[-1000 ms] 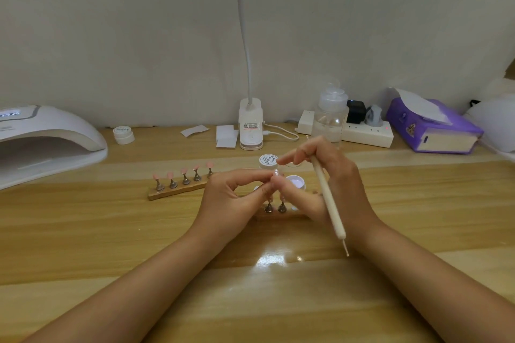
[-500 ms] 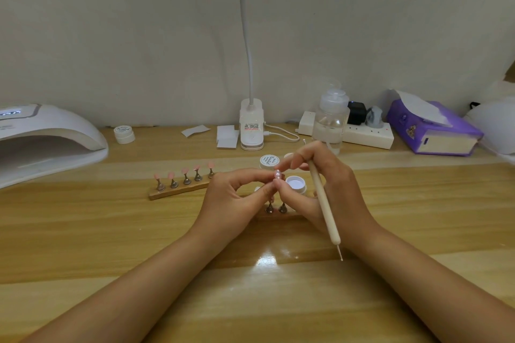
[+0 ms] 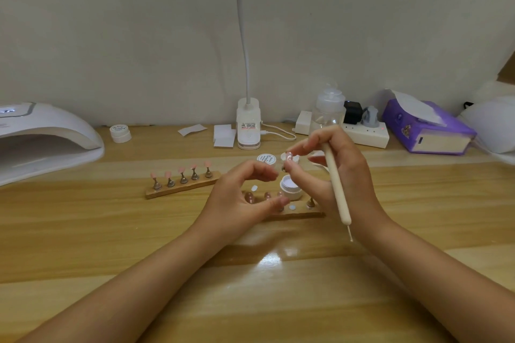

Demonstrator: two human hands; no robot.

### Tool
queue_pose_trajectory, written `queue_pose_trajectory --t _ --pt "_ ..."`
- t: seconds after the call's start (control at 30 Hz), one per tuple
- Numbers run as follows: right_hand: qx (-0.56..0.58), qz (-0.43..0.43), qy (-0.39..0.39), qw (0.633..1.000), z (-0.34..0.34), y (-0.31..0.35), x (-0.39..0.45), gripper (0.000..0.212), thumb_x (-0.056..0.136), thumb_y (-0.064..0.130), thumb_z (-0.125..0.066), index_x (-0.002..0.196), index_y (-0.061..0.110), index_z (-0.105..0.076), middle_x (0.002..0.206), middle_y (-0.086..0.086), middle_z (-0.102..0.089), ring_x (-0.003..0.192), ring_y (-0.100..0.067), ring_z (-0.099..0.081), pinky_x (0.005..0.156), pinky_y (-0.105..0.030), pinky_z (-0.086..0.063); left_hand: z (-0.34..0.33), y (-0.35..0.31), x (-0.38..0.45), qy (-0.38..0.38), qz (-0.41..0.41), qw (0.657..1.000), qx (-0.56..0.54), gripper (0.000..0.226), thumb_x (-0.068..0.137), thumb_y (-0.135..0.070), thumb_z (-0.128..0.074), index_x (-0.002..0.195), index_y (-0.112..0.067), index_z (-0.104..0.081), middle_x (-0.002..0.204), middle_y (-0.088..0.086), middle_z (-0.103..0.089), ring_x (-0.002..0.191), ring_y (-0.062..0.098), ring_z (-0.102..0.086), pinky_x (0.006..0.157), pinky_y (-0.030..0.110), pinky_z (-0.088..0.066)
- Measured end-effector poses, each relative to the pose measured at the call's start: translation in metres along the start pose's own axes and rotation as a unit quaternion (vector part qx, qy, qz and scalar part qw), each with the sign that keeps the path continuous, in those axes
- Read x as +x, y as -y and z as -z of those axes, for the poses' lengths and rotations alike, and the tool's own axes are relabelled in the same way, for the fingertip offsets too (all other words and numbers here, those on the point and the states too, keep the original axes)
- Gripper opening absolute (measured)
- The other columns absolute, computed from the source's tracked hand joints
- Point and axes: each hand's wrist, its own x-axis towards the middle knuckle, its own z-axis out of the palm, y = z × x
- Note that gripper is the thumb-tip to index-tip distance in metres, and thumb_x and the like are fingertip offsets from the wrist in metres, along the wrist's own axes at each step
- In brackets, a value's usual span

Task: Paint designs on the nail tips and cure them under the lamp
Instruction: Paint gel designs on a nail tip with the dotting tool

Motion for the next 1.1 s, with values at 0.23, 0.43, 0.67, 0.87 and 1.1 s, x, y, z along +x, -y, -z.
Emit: queue_pose_trajectory --t 0.23,0.43,0.67,0.87,1.1 --pt "-0.023 -0.027 0.021 0.999 0.016 -0.016 -0.017 0.041 0.07 0.003 -0.076 0.079 0.032 -0.048 0.084 0.005 -0.064 0.084 -0.002 -0.06 0.077 -0.016 -0.048 -0.002 0.005 0.0 0.033 -0.006 0.998 0.048 0.046 0.061 -0.025 -0.083 0.095 -0.034 -0.053 0.094 -0.013 -0.06 0.089 -0.007 -0.053 0.075 0.0 -0.034" --pt "-0.041 -0.037 0.048 0.997 0.017 -0.023 -0.018 0.039 0.07 0.002 -0.076 0.077 0.03 -0.049 0.083 -0.003 -0.065 0.082 -0.006 -0.059 0.075 -0.017 -0.046 -0.002 0.008 0.001 0.05 0.017 0.998 0.036 0.047 0.063 -0.02 -0.082 0.097 -0.032 -0.052 0.08 -0.016 -0.066 0.071 -0.008 -0.055 0.064 0.004 -0.036" --pt "-0.061 -0.014 0.091 0.994 0.016 -0.023 -0.02 0.037 0.069 0.008 -0.079 0.078 0.031 -0.052 0.081 0.003 -0.065 0.079 -0.003 -0.057 0.067 -0.009 -0.042 -0.001 0.008 0.001 0.061 0.035 0.997 0.046 0.044 0.065 -0.019 -0.08 0.094 -0.036 -0.053 0.082 -0.022 -0.067 0.069 -0.007 -0.056 0.065 0.005 -0.038" --pt "-0.059 -0.02 0.103 0.993 0.017 -0.023 -0.02 0.028 0.07 0.011 -0.078 0.08 0.026 -0.056 0.082 0.005 -0.064 0.081 -0.006 -0.058 0.069 -0.014 -0.045 -0.001 0.008 0.001 0.062 0.04 0.996 0.047 0.042 0.065 -0.019 -0.08 0.092 -0.037 -0.053 0.082 -0.021 -0.067 0.069 -0.006 -0.056 0.066 0.007 -0.039" --pt "-0.057 -0.02 0.111 0.992 0.016 -0.024 -0.02 0.029 0.071 0.011 -0.078 0.08 0.027 -0.056 0.078 0.011 -0.06 0.078 0.001 -0.056 0.062 -0.007 -0.041 -0.001 0.008 0.001 0.061 0.048 0.996 0.044 0.043 0.064 -0.018 -0.081 0.091 -0.037 -0.054 0.081 -0.021 -0.068 0.07 -0.006 -0.058 0.067 0.007 -0.04"
